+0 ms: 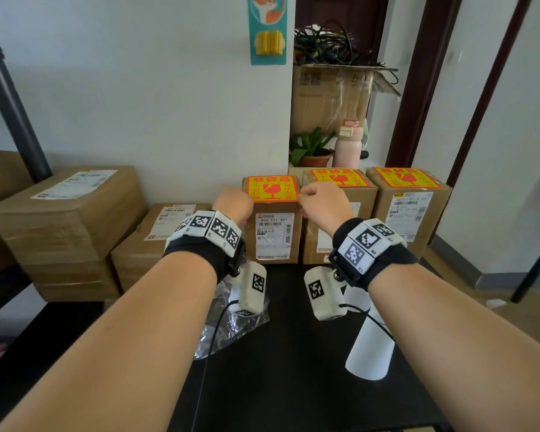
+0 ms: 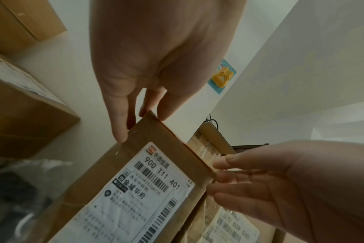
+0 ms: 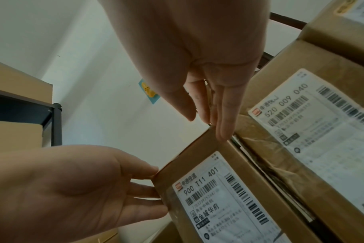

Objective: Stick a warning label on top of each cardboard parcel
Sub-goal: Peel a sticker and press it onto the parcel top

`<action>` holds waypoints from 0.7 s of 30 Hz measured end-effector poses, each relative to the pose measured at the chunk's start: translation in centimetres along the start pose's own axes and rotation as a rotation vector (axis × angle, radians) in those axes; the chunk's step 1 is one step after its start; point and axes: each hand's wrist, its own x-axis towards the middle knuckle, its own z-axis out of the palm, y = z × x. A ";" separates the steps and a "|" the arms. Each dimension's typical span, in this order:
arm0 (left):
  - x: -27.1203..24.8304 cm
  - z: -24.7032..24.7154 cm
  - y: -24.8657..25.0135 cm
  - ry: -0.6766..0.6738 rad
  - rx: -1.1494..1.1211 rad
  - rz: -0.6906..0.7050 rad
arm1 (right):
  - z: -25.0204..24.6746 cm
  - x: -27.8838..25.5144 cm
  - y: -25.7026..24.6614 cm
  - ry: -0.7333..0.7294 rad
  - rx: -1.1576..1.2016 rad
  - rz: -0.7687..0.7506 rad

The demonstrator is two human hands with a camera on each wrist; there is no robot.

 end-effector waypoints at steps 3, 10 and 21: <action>0.1 0.4 0.1 -0.030 -0.062 0.021 | -0.1 0.0 0.4 0.007 0.027 0.025; -0.7 0.9 1.0 -0.057 -0.060 0.106 | -0.3 -0.4 0.9 0.032 0.082 0.034; -2.5 -5.0 0.5 0.089 0.205 0.041 | 0.2 -2.2 -3.3 0.005 0.207 -0.019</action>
